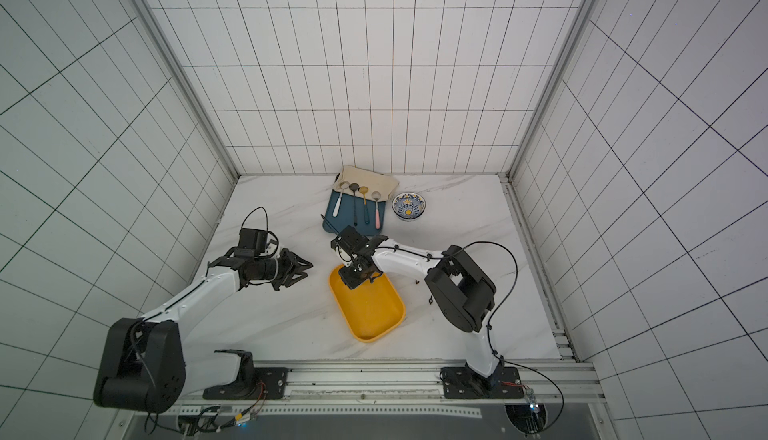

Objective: Take out the wing nut from the storage box
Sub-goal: Pick up the wing nut from the storage box.

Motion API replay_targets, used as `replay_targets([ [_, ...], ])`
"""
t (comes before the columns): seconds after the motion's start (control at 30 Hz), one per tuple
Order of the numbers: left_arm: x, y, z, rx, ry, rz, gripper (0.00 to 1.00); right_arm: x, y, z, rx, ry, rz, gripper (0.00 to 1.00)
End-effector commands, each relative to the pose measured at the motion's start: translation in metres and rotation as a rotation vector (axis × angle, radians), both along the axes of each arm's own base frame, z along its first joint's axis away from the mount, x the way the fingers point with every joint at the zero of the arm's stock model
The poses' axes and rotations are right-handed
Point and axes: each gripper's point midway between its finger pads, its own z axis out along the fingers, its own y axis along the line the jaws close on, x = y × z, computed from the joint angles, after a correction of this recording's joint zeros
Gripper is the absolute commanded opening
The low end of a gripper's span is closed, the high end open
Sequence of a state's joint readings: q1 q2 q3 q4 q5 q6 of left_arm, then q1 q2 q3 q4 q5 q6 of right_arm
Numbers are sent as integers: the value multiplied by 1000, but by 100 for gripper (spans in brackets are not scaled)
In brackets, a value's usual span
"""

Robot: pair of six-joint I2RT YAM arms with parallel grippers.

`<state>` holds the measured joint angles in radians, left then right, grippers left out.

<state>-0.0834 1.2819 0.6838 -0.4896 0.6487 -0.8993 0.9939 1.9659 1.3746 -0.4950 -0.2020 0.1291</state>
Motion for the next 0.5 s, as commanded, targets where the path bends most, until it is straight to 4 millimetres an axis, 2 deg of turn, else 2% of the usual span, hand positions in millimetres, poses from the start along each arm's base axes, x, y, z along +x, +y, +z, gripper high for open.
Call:
replay_targets([
  [0.0,2,-2,-1,-3,-22,-19,38,10,9,-2,7,-8,4,29],
  [0.47,0,-1,-5,2,-19,-23,37,13,11,-11,-5,5,0,23],
])
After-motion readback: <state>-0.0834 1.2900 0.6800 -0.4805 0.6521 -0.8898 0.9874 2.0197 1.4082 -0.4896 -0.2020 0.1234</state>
